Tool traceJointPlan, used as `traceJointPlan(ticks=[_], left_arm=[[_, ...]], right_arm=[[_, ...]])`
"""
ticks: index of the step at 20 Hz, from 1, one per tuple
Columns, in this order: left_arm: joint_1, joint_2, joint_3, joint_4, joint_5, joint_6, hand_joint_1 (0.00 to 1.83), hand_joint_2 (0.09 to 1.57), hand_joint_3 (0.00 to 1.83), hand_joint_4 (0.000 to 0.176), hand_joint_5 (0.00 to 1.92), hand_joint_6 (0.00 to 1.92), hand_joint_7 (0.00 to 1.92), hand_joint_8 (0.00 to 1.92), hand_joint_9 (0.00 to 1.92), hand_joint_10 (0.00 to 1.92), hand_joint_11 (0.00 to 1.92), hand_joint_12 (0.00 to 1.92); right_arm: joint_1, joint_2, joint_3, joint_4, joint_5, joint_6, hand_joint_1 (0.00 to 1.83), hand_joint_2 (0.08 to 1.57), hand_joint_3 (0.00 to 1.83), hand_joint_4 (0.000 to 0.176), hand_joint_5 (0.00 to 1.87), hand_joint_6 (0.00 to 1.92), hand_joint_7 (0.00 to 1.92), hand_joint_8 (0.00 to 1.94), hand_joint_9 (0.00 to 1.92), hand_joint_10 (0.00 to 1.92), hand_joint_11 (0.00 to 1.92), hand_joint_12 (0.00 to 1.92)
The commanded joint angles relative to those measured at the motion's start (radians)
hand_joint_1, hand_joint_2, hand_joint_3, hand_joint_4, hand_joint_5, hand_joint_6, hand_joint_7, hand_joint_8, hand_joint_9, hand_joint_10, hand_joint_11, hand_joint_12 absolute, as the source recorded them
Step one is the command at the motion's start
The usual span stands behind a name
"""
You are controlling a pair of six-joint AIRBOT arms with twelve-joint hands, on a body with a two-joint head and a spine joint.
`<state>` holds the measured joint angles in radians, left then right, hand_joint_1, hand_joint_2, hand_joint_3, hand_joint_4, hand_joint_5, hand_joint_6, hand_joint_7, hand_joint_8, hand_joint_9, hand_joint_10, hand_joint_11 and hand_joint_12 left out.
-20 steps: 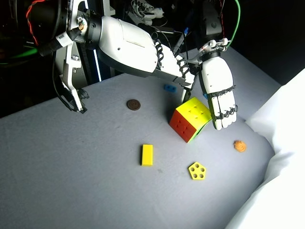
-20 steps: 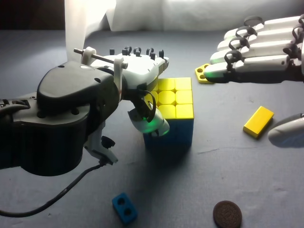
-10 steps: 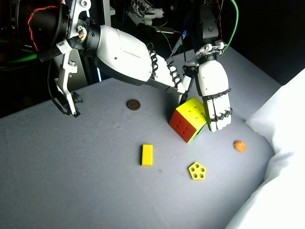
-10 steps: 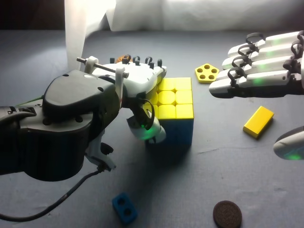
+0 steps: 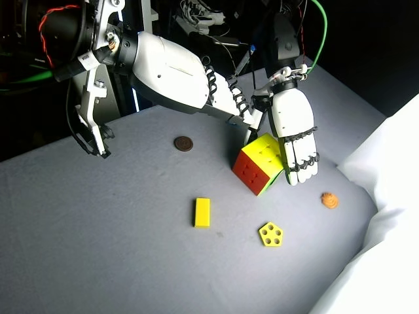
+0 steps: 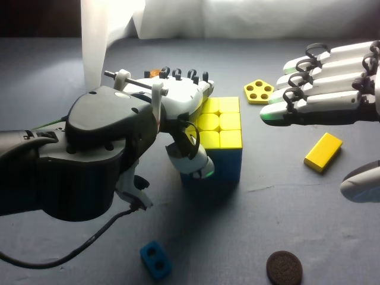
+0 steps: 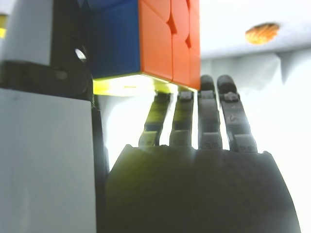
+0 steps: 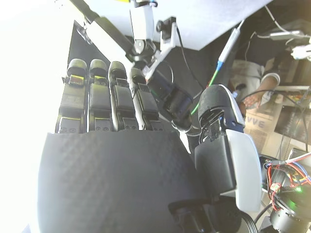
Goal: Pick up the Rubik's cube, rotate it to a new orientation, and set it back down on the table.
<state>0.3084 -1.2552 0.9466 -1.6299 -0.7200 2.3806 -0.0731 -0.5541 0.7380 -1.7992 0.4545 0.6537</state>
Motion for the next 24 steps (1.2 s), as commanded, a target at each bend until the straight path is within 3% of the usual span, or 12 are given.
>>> traceJointPlan(ticks=[1, 10, 11, 13, 15, 16, 17, 19, 20, 21, 22, 24], left_arm=[[-0.001, 0.002, 0.0, 0.06, -0.015, -0.005, 0.88, 0.96, 0.0, 0.0, 0.0, 0.0, 0.0, 0.0, 0.0, 0.0, 0.0, 0.0], [0.005, 0.001, 0.0, 0.06, -0.014, -0.005, 0.9, 0.95, 0.0, 0.0, 0.0, 0.0, 0.0, 0.0, 0.0, 0.0, 0.02, 0.01], [0.005, 0.001, 0.0, 0.06, -0.014, -0.005, 0.95, 0.98, 0.0, 0.0, 0.08, 0.0, 0.1, 0.0, 0.08, 0.0, 0.01, 0.25], [0.005, 0.001, 0.0, 0.06, -0.014, -0.005, 0.97, 0.99, 0.0, 0.0, 0.1, 0.0, 0.13, 0.01, 0.11, 0.01, 0.0, 0.35], [0.006, 0.001, 0.0, 0.06, -0.014, -0.005, 0.92, 1.1, 0.0, 0.0, 0.34, 0.03, 0.52, 0.05, 0.51, 0.08, 0.02, 1.02], [0.006, 0.001, -0.001, 0.06, -0.014, -0.005, 1.03, 1.04, 0.01, 0.0, 0.51, 0.02, 0.62, 0.18, 0.54, 0.4, 0.1, 1.21], [0.007, 0.002, -0.001, 0.06, -0.014, -0.005, 1.09, 1.04, 0.0, 0.0, 0.63, 0.07, 0.49, 0.73, 0.44, 0.95, 0.15, 1.45], [0.009, 0.002, -0.001, 0.06, -0.013, -0.004, 1.14, 1.07, 0.0, 0.0, 0.56, 0.71, 0.38, 1.34, 0.36, 1.44, 0.22, 1.68], [0.009, 0.002, -0.002, 0.06, -0.013, -0.004, 1.1, 1.19, 0.03, 0.0, 0.69, 1.24, 0.35, 1.54, 0.35, 1.61, 0.22, 1.8], [0.009, 0.002, -0.003, 0.06, -0.013, -0.004, 1.09, 1.23, 0.01, 0.0, 0.71, 1.36, 0.34, 1.65, 0.34, 1.68, 0.21, 1.86], [0.008, 0.002, -0.004, 0.06, -0.013, -0.004, 1.12, 1.29, 0.01, 0.0, 0.66, 1.37, 0.55, 1.73, 0.36, 1.75, 0.24, 1.89], [0.001, 0.002, -0.006, 0.06, -0.013, -0.002, 1.09, 1.34, 0.01, 0.0, 0.61, 1.48, 0.55, 1.79, 0.35, 1.83, 0.28, 1.92]], right_arm=[[0.005, 0.006, -0.003, 0.049, -0.014, -0.004, 0.0, 1.28, 0.01, 0.0, 0.04, 0.01, 0.07, 0.01, 0.04, 0.01, 0.0, 0.0], [0.002, 0.006, -0.002, 0.049, -0.021, -0.012, 0.03, 1.28, 0.0, 0.0, 0.03, 0.01, 0.08, 0.01, 0.07, 0.01, 0.0, 0.0], [0.002, 0.007, -0.002, 0.049, -0.021, -0.012, 0.0, 1.29, 0.01, 0.0, 0.03, 0.01, 0.08, 0.0, 0.06, 0.01, 0.0, 0.0], [0.003, 0.007, -0.003, 0.049, -0.027, -0.01, 0.0, 1.29, 0.01, 0.0, 0.02, 0.0, 0.07, 0.0, 0.05, 0.0, 0.0, 0.0], [0.002, 0.007, -0.003, 0.049, -0.07, -0.01, 0.0, 1.29, 0.01, 0.0, 0.03, 0.01, 0.06, 0.0, 0.04, 0.0, 0.0, 0.0], [0.001, 0.007, -0.002, 0.049, -0.092, -0.011, 0.0, 1.29, 0.01, 0.0, 0.03, 0.01, 0.05, 0.0, 0.03, 0.0, 0.0, 0.0], [-0.003, 0.009, -0.002, 0.049, -0.105, -0.013, 0.02, 1.29, 0.0, 0.0, 0.03, 0.01, 0.05, 0.0, 0.03, 0.0, 0.0, 0.0], [-0.013, 0.013, -0.002, 0.049, -0.105, -0.013, 0.0, 1.29, 0.0, 0.0, 0.02, 0.0, 0.05, 0.0, 0.04, 0.0, 0.0, 0.0], [-0.016, 0.014, -0.002, 0.049, -0.106, -0.013, 0.0, 1.3, 0.01, 0.0, 0.02, 0.0, 0.06, 0.0, 0.04, 0.0, 0.0, 0.0], [-0.021, 0.016, -0.002, 0.049, -0.12, -0.013, 0.0, 1.3, 0.0, 0.0, 0.04, 0.01, 0.07, 0.01, 0.05, 0.01, 0.0, 0.0], [-0.022, 0.016, 0.0, 0.049, -0.132, -0.013, 0.01, 1.3, 0.01, 0.0, 0.03, 0.0, 0.06, 0.0, 0.04, 0.0, 0.0, 0.0], [-0.022, 0.016, 0.007, 0.049, -0.163, 0.001, 0.03, 1.29, 0.0, 0.0, 0.04, 0.01, 0.07, 0.0, 0.05, 0.01, 0.0, 0.0]])
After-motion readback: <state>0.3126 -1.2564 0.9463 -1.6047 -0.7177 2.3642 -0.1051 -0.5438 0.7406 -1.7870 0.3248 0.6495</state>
